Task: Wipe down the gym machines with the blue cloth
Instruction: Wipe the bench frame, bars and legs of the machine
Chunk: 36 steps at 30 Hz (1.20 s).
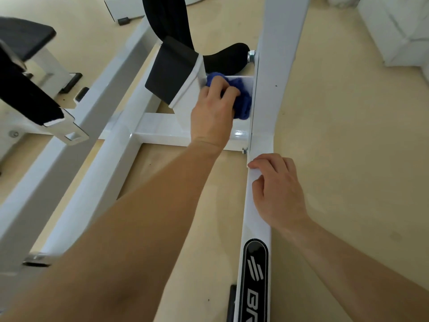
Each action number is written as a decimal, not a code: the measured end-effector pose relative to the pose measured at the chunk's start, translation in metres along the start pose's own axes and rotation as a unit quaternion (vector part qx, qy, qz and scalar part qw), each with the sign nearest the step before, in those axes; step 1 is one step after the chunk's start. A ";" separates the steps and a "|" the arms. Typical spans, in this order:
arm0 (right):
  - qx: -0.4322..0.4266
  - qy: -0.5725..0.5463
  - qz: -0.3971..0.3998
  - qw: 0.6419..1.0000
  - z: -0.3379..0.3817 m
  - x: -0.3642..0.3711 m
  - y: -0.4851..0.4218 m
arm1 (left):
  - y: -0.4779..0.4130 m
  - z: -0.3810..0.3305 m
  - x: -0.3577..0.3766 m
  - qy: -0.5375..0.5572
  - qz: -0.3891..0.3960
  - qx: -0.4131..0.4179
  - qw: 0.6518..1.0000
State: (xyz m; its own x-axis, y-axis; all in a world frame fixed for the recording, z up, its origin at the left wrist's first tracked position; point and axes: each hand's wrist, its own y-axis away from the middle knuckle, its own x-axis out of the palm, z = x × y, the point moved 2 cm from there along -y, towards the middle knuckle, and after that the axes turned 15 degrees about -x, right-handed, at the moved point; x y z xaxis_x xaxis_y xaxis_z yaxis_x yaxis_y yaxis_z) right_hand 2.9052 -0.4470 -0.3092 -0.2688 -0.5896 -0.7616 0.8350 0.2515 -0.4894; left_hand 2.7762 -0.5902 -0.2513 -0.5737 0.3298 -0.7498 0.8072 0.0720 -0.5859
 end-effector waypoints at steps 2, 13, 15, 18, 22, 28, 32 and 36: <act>-0.002 -0.004 0.001 1.000 -0.001 0.000 0.000 | 0.010 0.009 0.010 -0.023 0.033 -0.002 0.999; 0.002 0.008 -0.013 1.000 -0.004 0.003 -0.004 | -0.008 -0.013 -0.006 0.078 -0.052 0.068 0.993; 0.003 0.010 -0.012 1.000 -0.005 0.003 -0.005 | -0.003 -0.004 0.003 0.035 -0.036 0.097 0.994; 0.006 0.012 -0.002 1.000 -0.004 0.003 -0.006 | 0.010 0.001 0.015 -0.043 0.041 0.132 0.989; 0.006 0.013 -0.006 1.000 -0.004 0.002 -0.007 | -0.001 0.002 -0.004 -0.049 0.032 0.115 0.992; 0.013 0.014 -0.009 1.000 -0.001 0.003 -0.006 | -0.016 0.018 -0.027 -0.112 -0.037 0.163 0.980; 0.005 0.026 -0.004 1.000 -0.001 0.004 -0.006 | 0.008 0.018 -0.004 -0.155 0.046 0.139 0.977; -0.004 0.048 0.013 0.999 0.002 0.001 -0.008 | 0.012 0.013 -0.009 -0.125 0.090 0.102 0.983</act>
State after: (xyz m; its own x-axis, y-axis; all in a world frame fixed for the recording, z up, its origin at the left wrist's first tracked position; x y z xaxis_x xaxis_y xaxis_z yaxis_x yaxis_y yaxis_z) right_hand 2.8992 -0.4511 -0.3057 -0.2923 -0.5069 -0.8109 0.8387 0.2715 -0.4720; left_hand 2.7894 -0.6045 -0.2557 -0.4608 0.0756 -0.8843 0.8689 -0.1648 -0.4668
